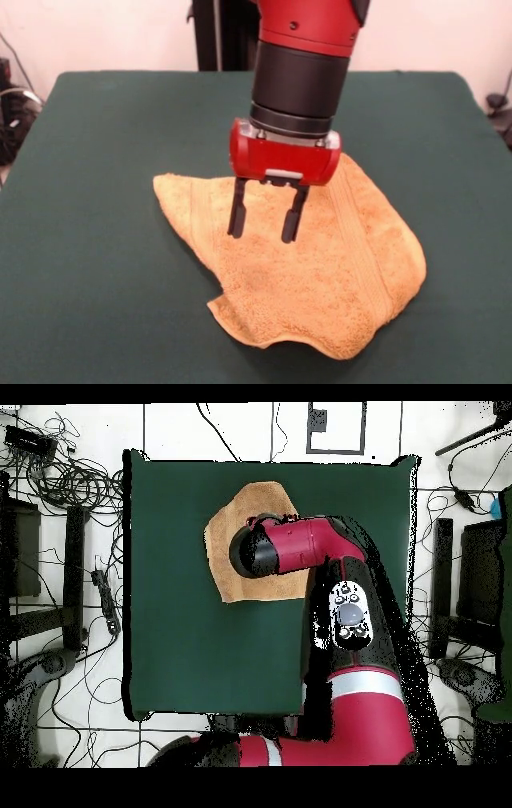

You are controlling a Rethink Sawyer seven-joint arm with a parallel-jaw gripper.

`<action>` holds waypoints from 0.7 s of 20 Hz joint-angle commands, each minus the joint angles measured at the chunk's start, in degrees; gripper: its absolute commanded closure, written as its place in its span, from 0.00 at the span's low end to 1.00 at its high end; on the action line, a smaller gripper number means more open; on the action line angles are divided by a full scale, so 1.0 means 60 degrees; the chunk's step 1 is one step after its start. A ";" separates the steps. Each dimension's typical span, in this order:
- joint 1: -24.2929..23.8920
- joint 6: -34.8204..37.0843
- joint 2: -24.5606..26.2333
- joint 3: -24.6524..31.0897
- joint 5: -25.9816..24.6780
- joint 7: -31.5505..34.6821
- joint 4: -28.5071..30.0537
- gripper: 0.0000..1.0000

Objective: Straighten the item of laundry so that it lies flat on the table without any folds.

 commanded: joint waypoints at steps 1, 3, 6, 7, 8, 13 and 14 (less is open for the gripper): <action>-0.0059 0.2071 0.0575 0.0944 0.1103 0.0164 0.1044 0.00; -0.0038 0.2132 0.0624 0.0909 0.1203 0.0149 0.1002 0.00; -0.0032 0.2108 0.0637 0.0874 0.1269 0.0129 0.1098 0.00; -0.0036 0.2124 0.0647 0.0874 0.1302 0.0136 0.1117 0.00; -0.0050 0.2175 0.0660 0.0883 0.1348 0.0130 0.1127 0.00; -0.0143 0.2317 0.0696 0.0952 0.1568 0.0150 0.1268 0.00; -0.0173 0.2327 0.0700 0.0986 0.1617 0.0141 0.1310 0.00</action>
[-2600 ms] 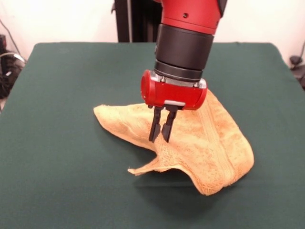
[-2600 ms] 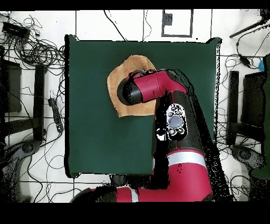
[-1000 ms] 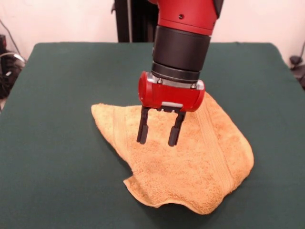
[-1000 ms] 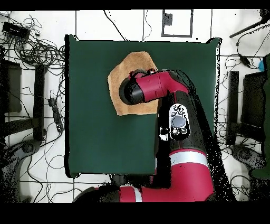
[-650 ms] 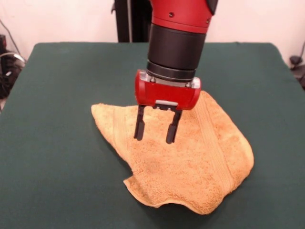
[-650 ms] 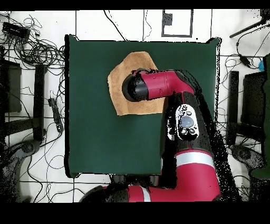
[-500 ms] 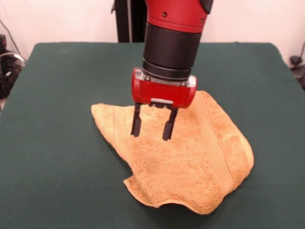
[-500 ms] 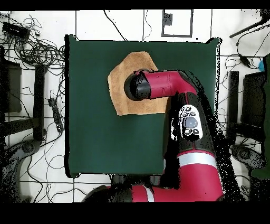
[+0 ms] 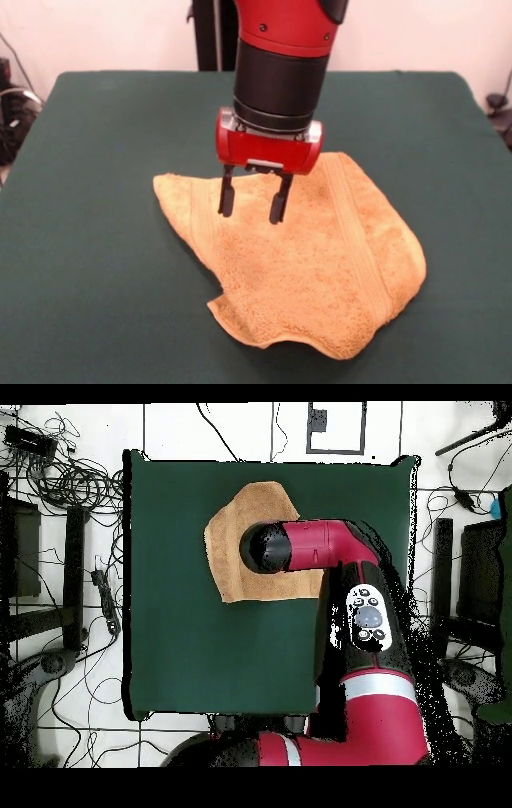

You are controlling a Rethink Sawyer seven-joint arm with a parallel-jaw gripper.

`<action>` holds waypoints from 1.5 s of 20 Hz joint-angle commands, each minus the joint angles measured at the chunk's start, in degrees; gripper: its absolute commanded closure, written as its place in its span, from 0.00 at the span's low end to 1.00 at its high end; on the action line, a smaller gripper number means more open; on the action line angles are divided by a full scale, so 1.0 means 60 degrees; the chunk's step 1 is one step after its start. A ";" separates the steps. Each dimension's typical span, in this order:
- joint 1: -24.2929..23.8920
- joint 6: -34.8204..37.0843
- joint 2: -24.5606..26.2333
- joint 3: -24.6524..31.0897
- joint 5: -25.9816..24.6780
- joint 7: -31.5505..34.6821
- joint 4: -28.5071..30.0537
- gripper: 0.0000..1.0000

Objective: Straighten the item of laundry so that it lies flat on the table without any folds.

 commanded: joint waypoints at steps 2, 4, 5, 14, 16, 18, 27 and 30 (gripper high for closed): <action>0.0044 0.1022 0.0669 0.1043 0.0753 0.0126 0.1282 0.00; -0.0003 0.0987 0.0667 0.1094 0.0861 0.0101 0.1381 0.00; -0.0028 0.1018 0.0655 0.1119 0.0934 0.0079 0.1437 0.00; -0.0035 0.1311 0.0633 0.1126 0.1546 0.0135 0.1704 0.00; -0.0001 0.1352 0.0639 0.1115 0.1638 0.0167 0.1704 0.00; 0.0032 0.1414 0.0641 0.1112 0.1761 0.0205 0.1719 0.00; 0.0082 0.1501 0.0450 0.1199 0.2301 0.0345 0.2120 0.00; 0.0066 0.1351 0.0287 0.1247 0.2441 0.0383 0.2503 0.00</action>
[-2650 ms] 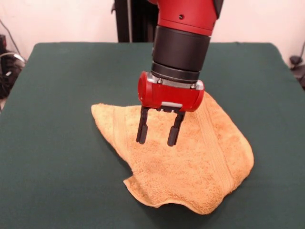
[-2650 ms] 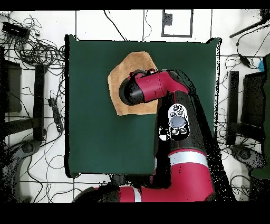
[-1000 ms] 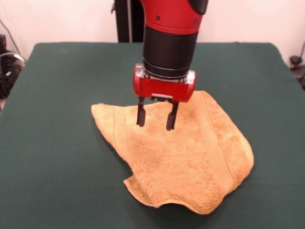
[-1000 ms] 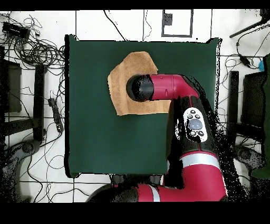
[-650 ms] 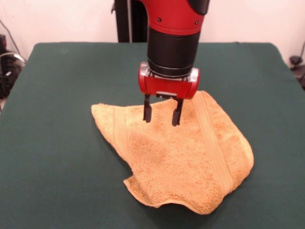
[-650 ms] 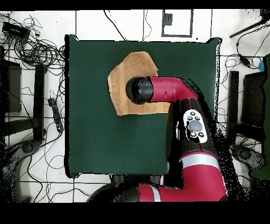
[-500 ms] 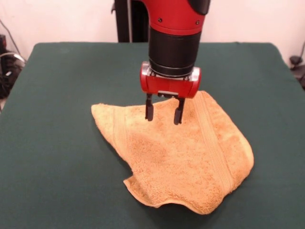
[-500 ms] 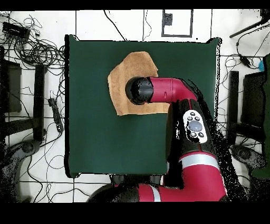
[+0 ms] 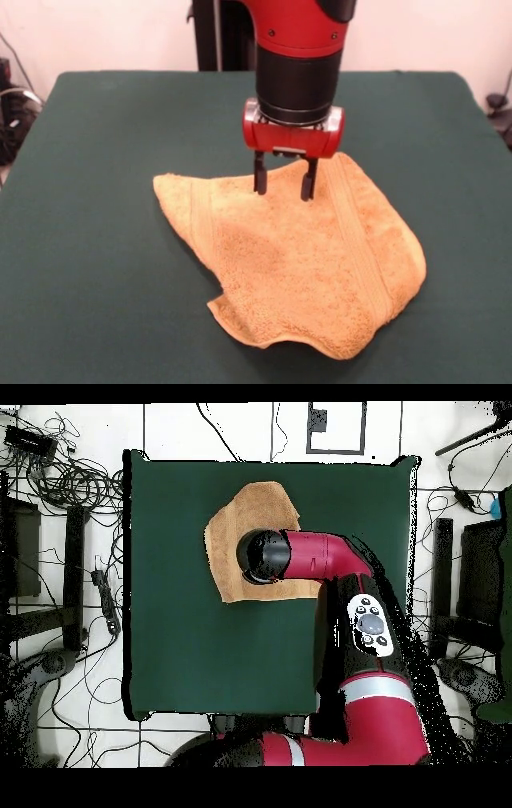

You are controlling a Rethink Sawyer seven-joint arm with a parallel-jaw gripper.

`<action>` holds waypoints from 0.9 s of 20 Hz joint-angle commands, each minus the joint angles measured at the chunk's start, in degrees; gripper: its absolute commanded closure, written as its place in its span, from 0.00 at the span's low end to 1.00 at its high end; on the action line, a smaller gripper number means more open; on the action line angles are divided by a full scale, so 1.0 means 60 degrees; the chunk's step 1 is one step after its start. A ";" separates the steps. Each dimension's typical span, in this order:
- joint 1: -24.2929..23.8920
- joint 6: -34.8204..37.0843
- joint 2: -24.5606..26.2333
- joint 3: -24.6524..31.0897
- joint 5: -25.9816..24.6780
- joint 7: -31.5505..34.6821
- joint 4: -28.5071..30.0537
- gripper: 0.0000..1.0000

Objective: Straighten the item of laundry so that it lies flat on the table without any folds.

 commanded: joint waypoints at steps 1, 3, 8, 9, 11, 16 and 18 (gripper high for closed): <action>0.0135 0.0792 0.0303 0.1258 0.0721 0.0374 0.1615 0.00; 0.0098 0.0742 0.0270 0.1291 0.0815 0.0338 0.1724 0.00; 0.0041 0.0455 0.0176 0.1409 0.0845 0.0111 0.1998 0.00; 0.0081 0.0380 0.0126 0.1442 0.0848 0.0112 0.2089 0.00; 0.0109 0.0286 0.0083 0.1474 0.0831 0.0116 0.2195 0.00; 0.0362 0.0054 -0.0043 0.1585 0.0801 0.0303 0.2445 0.00; 0.0438 -0.0056 -0.0097 0.1613 0.0794 0.0373 0.2542 0.00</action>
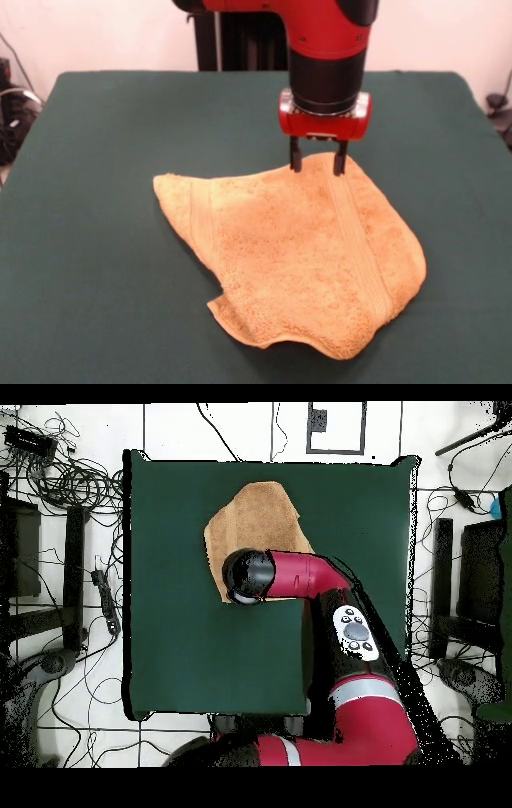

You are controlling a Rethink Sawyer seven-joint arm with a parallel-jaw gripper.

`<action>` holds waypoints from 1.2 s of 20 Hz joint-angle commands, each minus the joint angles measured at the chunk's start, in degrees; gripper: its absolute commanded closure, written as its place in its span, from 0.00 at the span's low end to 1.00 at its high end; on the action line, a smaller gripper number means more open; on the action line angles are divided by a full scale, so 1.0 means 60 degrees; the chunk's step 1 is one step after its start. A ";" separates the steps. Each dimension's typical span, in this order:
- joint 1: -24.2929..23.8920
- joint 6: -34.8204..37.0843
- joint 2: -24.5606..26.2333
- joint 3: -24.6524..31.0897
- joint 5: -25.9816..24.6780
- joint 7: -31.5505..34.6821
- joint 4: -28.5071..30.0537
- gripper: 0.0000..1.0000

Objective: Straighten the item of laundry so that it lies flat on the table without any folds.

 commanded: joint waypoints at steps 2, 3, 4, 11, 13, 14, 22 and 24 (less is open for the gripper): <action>0.0461 -0.0103 -0.0077 0.1319 0.0382 0.0477 0.1316 0.00; 0.0478 -0.0134 -0.0106 0.1323 0.0382 0.0506 0.1362 0.00; 0.0550 -0.0112 -0.0131 0.1329 0.0401 0.0566 0.1348 0.00; 0.0736 -0.0127 -0.0255 0.1320 0.0346 0.0678 0.1362 0.00; 0.0835 -0.0328 -0.0203 0.1181 0.0148 0.0640 0.1230 0.00; 0.0900 -0.0443 -0.0189 0.1090 0.0039 0.0644 0.1178 0.00; 0.1009 -0.0983 0.0199 0.0688 -0.0430 0.0561 0.0796 0.00; 0.1054 -0.1062 0.0228 0.0663 -0.0449 0.0584 0.0796 0.00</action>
